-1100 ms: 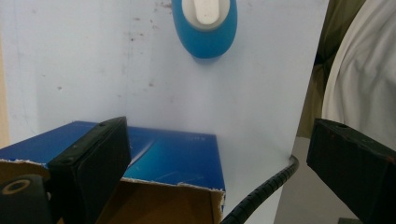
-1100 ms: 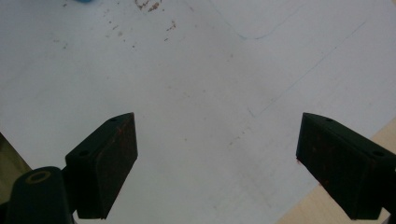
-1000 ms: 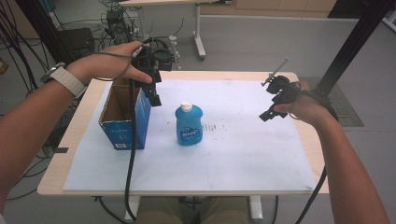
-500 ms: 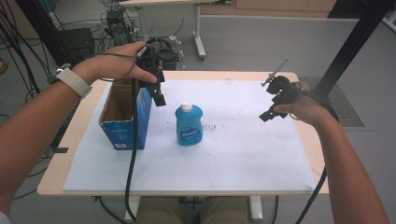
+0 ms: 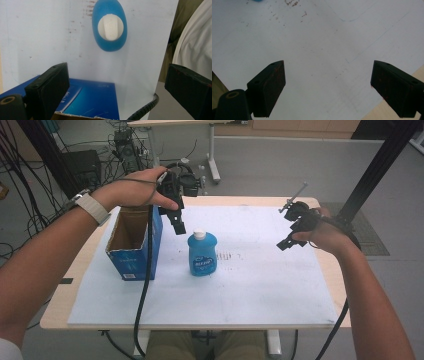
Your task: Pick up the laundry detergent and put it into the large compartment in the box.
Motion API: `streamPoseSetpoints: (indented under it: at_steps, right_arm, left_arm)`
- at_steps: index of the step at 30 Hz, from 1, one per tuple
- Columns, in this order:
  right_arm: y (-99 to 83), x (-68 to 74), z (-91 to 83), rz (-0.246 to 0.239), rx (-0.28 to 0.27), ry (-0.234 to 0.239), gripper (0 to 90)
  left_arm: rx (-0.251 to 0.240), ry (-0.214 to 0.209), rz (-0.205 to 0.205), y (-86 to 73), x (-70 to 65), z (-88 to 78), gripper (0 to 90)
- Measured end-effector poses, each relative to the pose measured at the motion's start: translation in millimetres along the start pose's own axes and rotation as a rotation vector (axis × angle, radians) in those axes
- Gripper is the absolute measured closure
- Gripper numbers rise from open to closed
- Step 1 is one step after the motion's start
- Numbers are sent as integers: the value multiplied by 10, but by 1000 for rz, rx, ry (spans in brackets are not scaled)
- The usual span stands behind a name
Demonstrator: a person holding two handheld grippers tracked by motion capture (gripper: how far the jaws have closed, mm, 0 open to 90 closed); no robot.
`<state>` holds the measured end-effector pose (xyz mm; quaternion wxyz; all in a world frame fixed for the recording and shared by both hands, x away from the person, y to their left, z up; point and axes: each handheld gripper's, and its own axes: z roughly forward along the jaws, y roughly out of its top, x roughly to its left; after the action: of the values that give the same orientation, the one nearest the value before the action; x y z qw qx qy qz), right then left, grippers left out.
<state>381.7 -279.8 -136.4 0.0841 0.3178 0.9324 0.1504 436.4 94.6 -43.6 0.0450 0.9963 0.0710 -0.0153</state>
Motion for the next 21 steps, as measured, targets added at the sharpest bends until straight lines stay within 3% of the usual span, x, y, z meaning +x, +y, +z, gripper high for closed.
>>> streamPoseSetpoints:
  at_steps: [21]
  right_arm:
    - [-45, -13, 22, 2, -4, 6, 127]
  left_arm:
    - [-3, 19, -3, 215, 1, 190, 55]
